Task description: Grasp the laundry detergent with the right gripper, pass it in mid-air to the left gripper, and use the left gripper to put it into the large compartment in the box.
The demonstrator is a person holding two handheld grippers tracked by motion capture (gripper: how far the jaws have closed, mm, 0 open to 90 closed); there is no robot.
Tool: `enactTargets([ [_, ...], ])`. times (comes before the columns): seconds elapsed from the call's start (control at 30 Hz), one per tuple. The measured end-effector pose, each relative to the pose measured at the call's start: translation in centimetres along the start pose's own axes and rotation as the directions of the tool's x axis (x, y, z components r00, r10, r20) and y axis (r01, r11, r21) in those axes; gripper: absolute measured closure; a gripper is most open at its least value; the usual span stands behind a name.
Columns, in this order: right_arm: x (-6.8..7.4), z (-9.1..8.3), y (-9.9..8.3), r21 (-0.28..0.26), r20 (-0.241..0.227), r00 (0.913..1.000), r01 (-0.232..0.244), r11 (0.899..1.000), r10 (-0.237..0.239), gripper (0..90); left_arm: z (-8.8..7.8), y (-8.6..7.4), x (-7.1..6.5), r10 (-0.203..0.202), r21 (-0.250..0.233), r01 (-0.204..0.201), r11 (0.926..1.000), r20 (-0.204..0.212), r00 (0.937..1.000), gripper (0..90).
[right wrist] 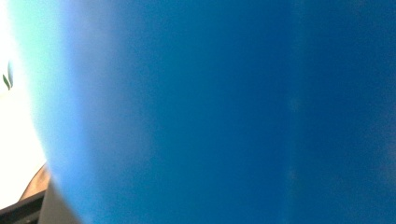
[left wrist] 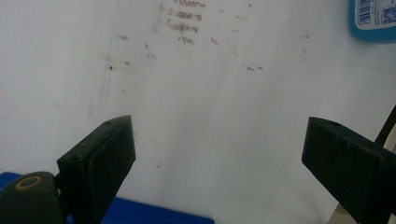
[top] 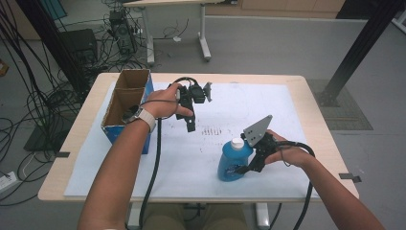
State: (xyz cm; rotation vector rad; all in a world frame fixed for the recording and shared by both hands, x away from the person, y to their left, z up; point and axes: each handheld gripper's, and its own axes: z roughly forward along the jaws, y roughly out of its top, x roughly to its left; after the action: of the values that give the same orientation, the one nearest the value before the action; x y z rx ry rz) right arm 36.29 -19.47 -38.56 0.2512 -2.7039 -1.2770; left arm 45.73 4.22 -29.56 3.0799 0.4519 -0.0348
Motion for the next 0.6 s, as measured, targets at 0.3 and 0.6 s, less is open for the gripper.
enactTargets([
  [0.3, -0.01, 0.07, -0.05, -0.011, -0.002, 1.0000, 0.002, 1.000, -0.002, 26.7, -0.02, -0.05, -0.01, -0.003, 0.000, 0.003, 1.0000, 0.000, 1.0000, 10.0],
  [0.6, -0.04, 0.21, -0.13, -0.016, -0.002, 1.0000, 0.004, 1.000, -0.004, 27.6, 0.03, 0.01, 0.00, -0.003, 0.002, 0.003, 1.0000, 0.001, 1.0000, 10.0],
])
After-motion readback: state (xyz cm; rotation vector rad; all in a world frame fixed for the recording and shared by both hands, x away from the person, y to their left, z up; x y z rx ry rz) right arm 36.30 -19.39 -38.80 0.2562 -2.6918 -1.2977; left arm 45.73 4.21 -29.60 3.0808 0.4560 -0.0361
